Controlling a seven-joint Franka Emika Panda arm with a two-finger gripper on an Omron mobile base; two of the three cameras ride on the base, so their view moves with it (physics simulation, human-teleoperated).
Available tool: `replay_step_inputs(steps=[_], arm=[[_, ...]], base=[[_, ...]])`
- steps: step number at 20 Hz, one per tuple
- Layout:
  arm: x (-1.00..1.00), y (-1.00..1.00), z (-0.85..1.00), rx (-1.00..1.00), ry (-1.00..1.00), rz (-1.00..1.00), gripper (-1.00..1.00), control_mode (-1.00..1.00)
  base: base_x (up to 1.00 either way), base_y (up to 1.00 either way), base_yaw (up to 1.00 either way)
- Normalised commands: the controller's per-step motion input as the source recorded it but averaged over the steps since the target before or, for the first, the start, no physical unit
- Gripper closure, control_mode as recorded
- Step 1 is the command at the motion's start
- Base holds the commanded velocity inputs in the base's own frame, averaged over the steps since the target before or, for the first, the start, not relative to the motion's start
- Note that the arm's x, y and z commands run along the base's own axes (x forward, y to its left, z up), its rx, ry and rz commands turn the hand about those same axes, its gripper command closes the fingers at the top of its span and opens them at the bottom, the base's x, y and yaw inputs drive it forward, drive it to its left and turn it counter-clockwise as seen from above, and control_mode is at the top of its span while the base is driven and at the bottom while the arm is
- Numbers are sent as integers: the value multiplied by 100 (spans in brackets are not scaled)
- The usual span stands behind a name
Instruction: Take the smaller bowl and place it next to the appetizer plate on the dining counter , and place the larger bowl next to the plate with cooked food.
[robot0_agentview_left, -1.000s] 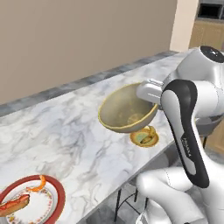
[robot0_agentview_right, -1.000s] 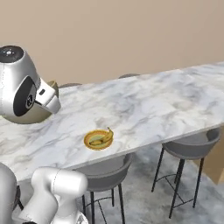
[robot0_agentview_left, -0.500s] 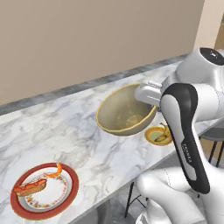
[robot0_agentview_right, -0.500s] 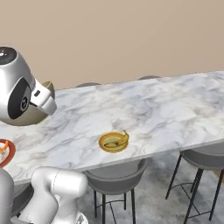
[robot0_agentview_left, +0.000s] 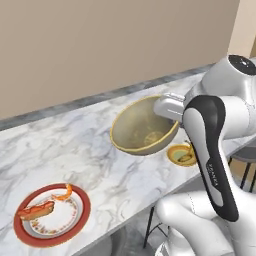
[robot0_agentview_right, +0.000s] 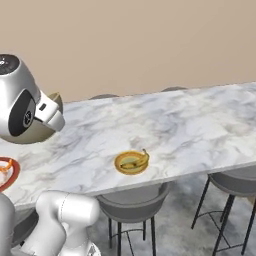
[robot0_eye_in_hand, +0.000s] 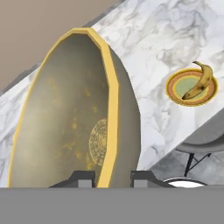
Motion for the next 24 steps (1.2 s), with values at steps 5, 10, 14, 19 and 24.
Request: replay_step_inputs(steps=[5,10,14,19,24], arm=[[0,0,0,0,0,0,100,100],[0,0,0,0,0,0,100,100],[0,0,0,0,0,0,100,100],[0,0,0,0,0,0,100,100],[0,0,0,0,0,0,100,100]], base=[[-82,11,52],[-84,3,47],[-7,45,46],[61,56,33],[63,29,11]])
